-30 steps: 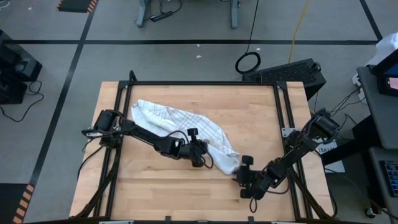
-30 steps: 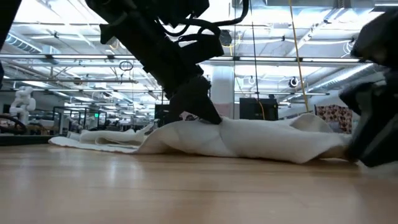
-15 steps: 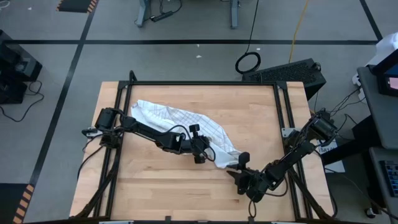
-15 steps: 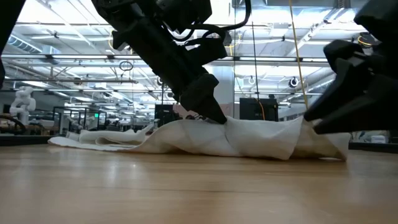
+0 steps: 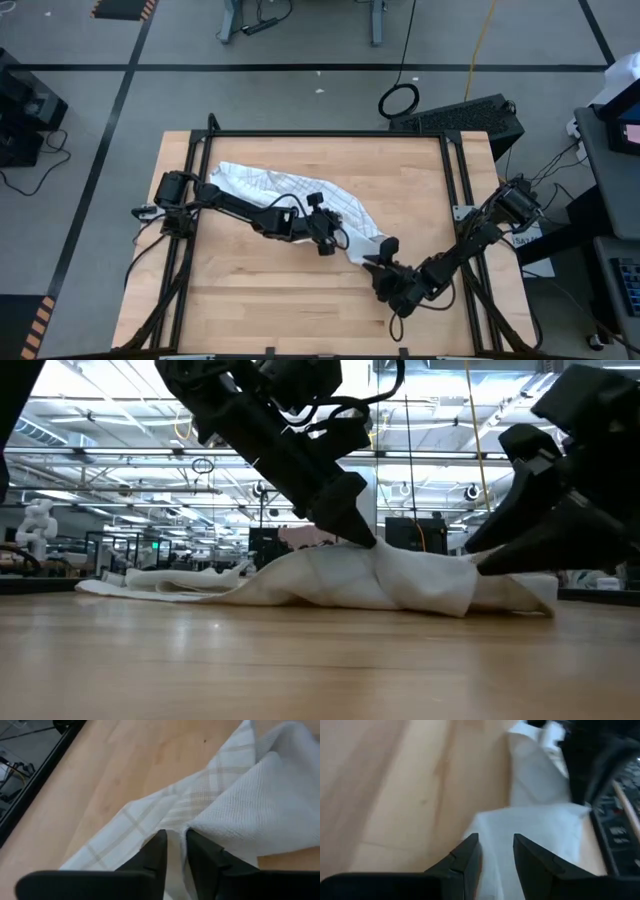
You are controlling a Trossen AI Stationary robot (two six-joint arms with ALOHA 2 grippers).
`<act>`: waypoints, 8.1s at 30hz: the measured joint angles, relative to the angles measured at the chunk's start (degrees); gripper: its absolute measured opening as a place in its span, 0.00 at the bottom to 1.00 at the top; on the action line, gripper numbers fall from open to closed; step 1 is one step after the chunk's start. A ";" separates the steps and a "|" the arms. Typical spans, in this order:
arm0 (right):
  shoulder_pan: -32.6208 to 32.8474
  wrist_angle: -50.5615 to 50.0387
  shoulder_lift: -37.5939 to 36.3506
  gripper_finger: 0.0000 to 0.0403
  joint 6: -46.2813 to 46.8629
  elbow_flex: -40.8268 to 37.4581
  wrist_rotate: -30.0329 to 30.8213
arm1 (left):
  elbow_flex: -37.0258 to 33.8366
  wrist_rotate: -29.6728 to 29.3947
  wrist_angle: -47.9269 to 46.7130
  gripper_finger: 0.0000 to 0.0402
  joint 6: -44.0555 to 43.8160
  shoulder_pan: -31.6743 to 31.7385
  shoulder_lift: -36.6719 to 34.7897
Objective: Roll towel
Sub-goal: Fold the white towel
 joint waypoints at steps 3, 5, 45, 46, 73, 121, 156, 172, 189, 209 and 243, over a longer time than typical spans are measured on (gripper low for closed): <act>-0.10 -0.37 0.00 0.28 -1.52 0.00 -2.27 | 0.00 0.13 0.09 0.25 -0.12 0.56 0.00; -0.49 -1.10 0.00 0.27 -1.97 0.00 -2.27 | 0.00 0.71 0.14 0.26 -0.16 0.78 0.00; -4.42 -18.84 -19.98 0.00 32.10 -0.02 -24.26 | 0.09 -9.09 -10.13 0.27 2.53 -16.87 -0.91; -4.19 -19.98 -19.35 0.00 33.36 -0.02 -24.50 | 0.09 -9.08 -9.95 0.27 1.72 -17.12 -0.83; -0.27 -27.19 -19.18 0.05 58.50 -0.02 -24.26 | 0.00 -10.21 -0.93 0.27 5.84 -15.19 4.24; 7.67 4.15 -7.67 0.01 64.04 -0.07 -6.91 | -1.28 -9.50 0.54 0.27 3.83 -13.31 4.24; 8.85 4.62 3.38 0.23 76.99 0.04 -15.77 | -1.31 -10.44 -0.98 0.27 2.24 -18.77 4.24; 7.50 28.90 3.74 0.01 60.73 -0.01 -14.12 | -1.27 -14.01 5.63 0.27 8.28 -21.59 2.75; 7.27 28.12 3.56 0.02 65.30 -0.02 -9.89 | -1.26 -11.60 11.71 0.27 7.10 -26.14 10.84; 13.24 20.71 3.52 0.27 60.43 -0.02 -19.56 | -1.35 -16.77 1.63 0.05 7.43 -28.08 3.42; 7.65 -1.22 -6.57 0.03 43.48 0.00 -8.63 | 1.36 -2.76 -4.85 0.34 21.96 -14.13 0.60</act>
